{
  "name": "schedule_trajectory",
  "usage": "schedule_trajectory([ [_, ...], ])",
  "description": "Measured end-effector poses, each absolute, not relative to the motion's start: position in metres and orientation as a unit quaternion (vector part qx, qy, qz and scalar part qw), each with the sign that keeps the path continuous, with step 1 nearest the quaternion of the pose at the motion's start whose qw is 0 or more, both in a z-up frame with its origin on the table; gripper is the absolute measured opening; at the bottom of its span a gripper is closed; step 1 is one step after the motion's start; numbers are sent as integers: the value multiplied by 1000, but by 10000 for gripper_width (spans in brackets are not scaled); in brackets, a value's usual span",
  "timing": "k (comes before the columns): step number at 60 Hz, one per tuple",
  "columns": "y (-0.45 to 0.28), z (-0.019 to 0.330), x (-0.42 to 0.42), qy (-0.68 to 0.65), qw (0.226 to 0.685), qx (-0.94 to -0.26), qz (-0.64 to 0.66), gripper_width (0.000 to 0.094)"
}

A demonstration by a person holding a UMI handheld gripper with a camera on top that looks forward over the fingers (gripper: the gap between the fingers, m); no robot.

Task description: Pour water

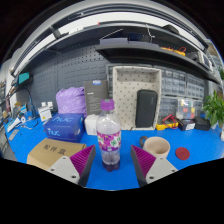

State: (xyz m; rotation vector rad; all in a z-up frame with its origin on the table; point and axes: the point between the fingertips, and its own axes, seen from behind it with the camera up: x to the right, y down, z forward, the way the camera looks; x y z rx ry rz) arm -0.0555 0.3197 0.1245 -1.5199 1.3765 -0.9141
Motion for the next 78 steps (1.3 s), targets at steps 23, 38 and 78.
schedule_trajectory([
  [23,338,113,19,531,432,-600,-414,649],
  [38,338,117,23,507,484,-570,-429,392],
  [78,308,138,36,739,613,-267,-86,390],
])
